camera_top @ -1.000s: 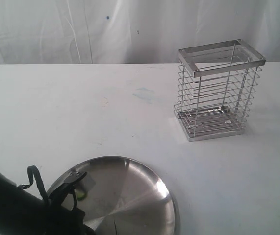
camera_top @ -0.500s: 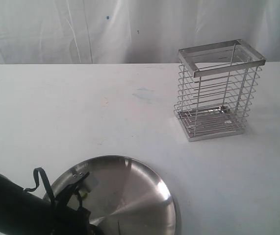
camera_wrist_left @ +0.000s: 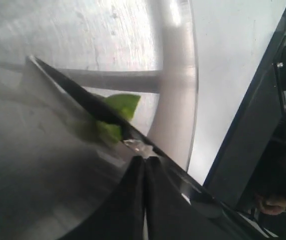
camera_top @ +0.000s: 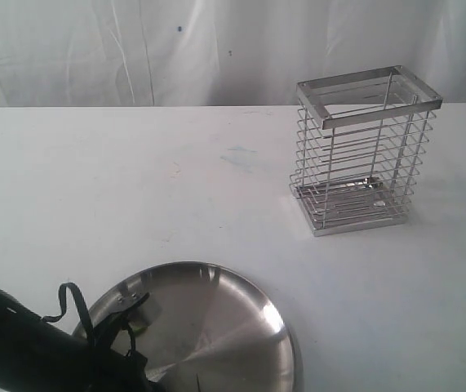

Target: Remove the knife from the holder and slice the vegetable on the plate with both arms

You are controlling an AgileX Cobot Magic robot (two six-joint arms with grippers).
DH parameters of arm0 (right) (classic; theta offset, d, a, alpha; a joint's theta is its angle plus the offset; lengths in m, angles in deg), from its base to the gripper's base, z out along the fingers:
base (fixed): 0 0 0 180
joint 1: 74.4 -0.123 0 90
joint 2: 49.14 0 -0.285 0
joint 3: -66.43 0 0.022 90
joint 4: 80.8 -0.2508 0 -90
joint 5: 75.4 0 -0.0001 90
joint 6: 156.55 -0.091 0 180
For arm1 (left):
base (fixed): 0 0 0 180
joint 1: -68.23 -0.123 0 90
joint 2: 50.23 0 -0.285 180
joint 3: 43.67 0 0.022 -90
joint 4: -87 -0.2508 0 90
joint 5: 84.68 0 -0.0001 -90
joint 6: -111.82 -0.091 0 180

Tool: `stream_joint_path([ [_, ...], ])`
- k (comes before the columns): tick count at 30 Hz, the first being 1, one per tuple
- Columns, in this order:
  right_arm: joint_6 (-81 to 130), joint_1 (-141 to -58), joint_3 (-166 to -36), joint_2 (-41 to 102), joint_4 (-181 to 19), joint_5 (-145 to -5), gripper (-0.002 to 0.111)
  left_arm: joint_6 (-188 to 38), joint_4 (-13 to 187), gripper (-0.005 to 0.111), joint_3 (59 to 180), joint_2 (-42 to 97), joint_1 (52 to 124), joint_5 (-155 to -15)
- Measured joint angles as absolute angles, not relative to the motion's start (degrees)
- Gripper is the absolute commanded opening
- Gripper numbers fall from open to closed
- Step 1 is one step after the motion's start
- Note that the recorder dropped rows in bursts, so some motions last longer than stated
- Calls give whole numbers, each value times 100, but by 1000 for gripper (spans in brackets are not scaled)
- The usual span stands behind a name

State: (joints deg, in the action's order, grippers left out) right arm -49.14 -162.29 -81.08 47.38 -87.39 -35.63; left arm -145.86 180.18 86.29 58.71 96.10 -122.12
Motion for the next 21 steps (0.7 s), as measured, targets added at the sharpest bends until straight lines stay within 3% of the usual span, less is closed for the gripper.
stream_joint_path([
  [14,-4684,-16229,-8108,4738,-8860,-3524,0,-14508,17707,0,8805,5715,9584,-12381],
  [21,-4672,-16229,-8108,4738,-8839,-3417,0,-14118,17610,0,9153,5004,8938,-12054],
])
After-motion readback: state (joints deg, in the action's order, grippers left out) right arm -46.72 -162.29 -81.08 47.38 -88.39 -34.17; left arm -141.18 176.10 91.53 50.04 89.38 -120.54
